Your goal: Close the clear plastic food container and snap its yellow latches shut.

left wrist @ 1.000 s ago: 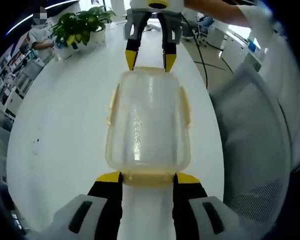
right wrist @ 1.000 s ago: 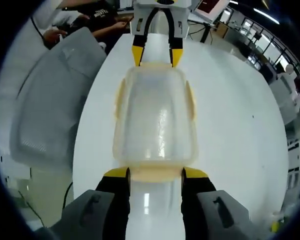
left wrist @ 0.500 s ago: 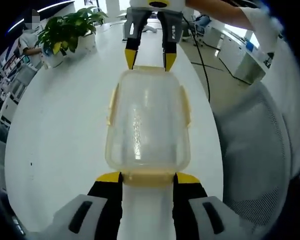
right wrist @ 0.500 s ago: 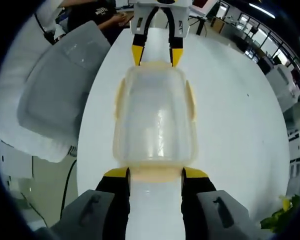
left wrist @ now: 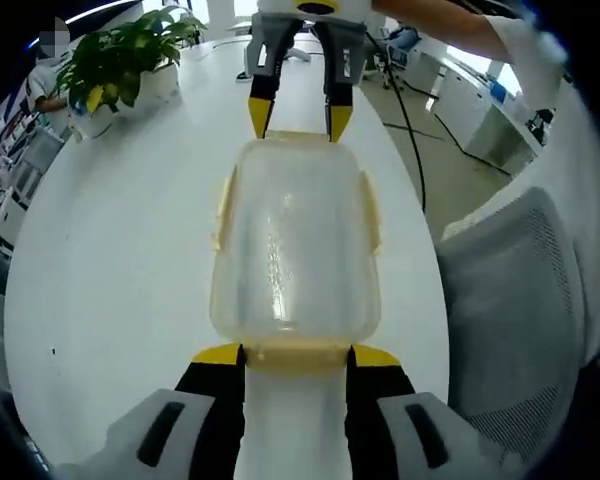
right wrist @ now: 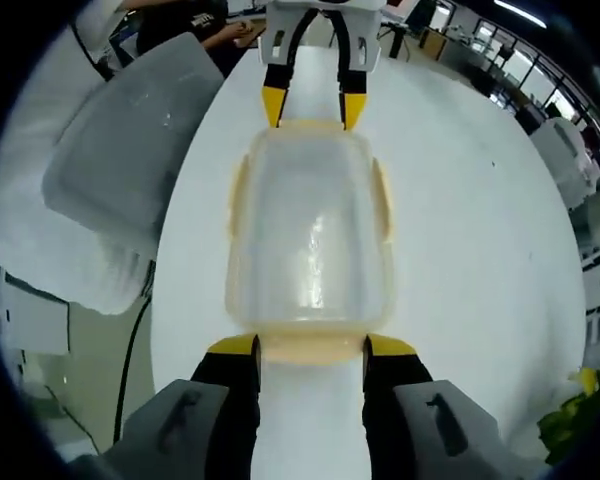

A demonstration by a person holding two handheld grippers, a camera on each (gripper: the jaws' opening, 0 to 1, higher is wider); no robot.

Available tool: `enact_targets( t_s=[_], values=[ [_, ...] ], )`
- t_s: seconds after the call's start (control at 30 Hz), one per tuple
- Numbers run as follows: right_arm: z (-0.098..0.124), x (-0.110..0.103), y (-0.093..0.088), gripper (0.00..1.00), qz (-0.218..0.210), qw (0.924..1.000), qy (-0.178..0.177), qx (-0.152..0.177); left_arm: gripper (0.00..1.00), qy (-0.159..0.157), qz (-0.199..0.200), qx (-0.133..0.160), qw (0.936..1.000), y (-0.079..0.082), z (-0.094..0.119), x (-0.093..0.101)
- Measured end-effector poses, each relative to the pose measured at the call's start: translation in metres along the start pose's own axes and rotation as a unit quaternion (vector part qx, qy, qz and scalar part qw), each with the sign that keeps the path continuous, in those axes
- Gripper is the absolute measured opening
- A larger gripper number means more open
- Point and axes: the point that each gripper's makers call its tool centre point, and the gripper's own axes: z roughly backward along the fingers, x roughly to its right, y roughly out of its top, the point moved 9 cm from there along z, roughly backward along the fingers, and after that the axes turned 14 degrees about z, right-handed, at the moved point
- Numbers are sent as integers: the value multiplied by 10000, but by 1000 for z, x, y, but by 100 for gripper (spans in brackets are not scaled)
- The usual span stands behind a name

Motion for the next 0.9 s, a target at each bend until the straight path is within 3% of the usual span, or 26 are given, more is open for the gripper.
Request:
enact_targets(
  t_s=[0.9],
  values=[
    [-7,2,-2,37,16,9998,185,22,33,-59,126,-234,9996,-1,-5,1]
  ],
)
